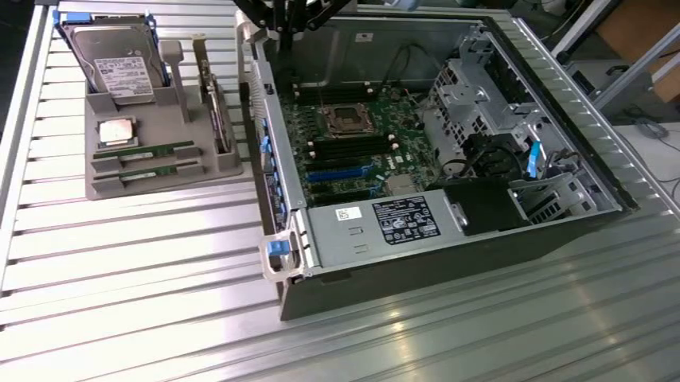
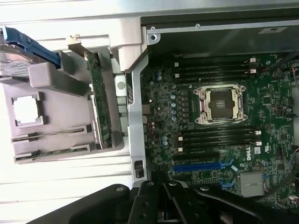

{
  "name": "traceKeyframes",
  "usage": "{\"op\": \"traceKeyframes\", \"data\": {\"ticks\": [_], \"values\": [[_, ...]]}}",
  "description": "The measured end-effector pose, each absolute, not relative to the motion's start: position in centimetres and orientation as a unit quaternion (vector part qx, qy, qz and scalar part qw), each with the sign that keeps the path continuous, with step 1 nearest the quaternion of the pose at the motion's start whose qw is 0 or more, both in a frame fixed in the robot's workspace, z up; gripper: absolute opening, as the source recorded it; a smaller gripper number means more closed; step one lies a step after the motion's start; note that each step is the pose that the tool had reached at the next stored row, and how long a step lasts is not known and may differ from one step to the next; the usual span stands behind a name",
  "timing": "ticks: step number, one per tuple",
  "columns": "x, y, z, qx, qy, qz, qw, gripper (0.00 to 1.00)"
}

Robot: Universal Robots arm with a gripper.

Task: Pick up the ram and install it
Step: 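Reach for the ram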

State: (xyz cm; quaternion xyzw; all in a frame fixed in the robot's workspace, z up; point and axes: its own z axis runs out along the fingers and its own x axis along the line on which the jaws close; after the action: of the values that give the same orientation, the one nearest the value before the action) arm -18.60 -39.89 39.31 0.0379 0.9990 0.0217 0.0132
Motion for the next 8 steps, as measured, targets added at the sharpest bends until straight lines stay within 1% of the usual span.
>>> {"op": "traceKeyframes", "data": {"ticks": [8], "values": [[-22.2,-39.9,39.3,0.038,0.999,0.022,0.013,0.1]]}}
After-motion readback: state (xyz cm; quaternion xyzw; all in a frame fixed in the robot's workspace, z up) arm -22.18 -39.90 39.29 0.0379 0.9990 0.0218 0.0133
